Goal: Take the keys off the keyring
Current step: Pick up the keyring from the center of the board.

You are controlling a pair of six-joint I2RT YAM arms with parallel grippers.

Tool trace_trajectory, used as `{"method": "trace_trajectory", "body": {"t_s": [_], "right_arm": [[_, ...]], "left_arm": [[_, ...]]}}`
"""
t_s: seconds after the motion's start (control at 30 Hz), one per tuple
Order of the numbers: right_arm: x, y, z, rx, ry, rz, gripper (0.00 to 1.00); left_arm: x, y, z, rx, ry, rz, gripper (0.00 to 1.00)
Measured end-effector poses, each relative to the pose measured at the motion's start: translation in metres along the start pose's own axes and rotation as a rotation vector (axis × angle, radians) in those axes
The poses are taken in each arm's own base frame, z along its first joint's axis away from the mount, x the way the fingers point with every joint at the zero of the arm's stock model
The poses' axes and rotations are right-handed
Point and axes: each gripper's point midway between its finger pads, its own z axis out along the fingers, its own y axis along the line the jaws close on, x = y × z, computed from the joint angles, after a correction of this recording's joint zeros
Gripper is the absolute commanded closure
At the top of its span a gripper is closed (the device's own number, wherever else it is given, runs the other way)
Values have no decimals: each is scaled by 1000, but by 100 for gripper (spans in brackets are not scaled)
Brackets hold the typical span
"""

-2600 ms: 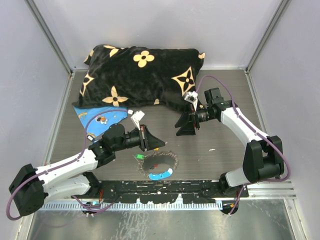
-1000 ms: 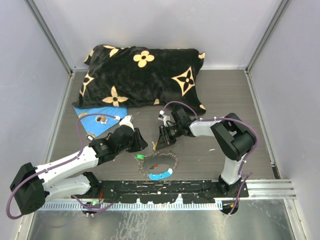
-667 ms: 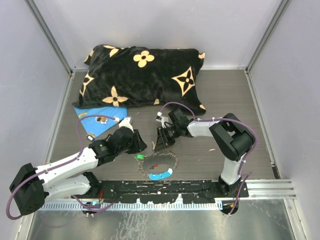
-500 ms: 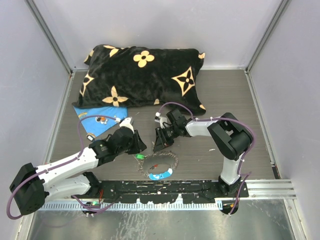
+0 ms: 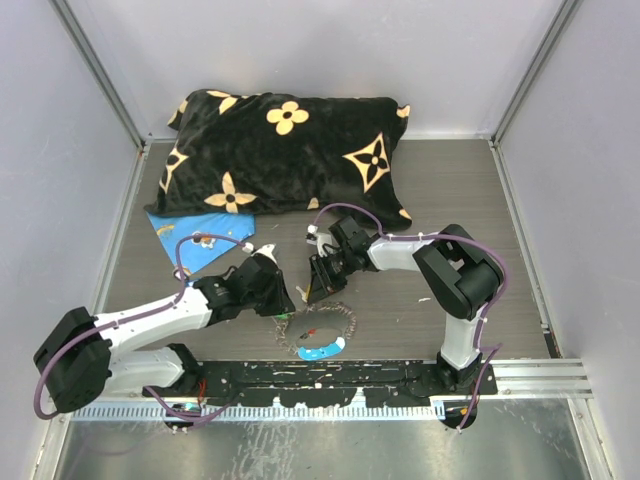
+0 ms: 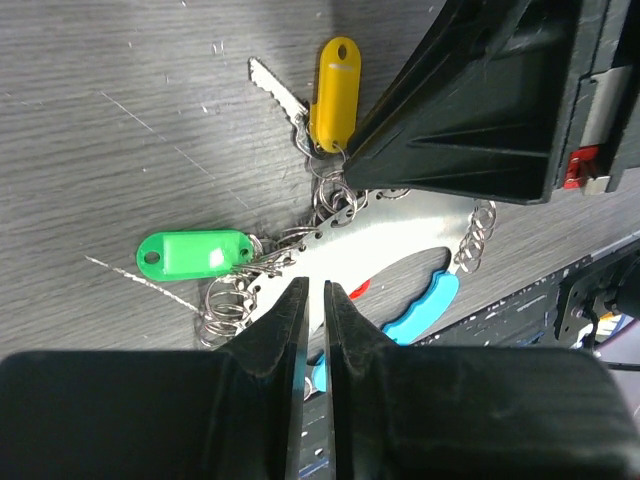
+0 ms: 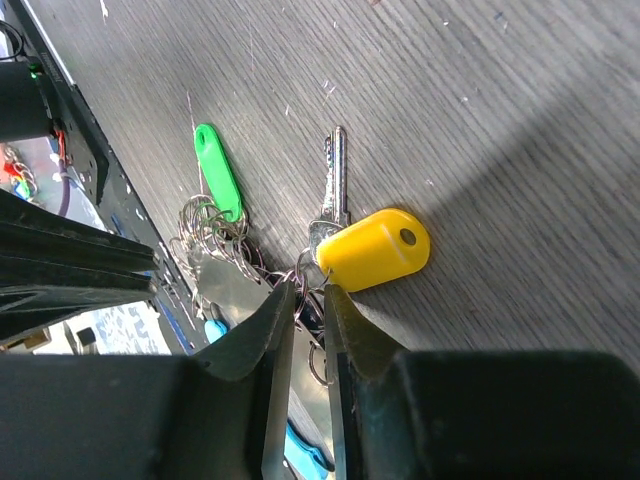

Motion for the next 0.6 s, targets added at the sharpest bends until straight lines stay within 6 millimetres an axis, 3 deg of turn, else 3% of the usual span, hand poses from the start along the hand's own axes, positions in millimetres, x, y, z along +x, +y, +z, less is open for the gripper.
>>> {"method": "trace_trajectory", "body": {"t_s": [0.6], "right_arm": [[6,7,2,-18,29,-15,74]], "left_arm": [[17,-4,12,-22,130,-20,89]]}}
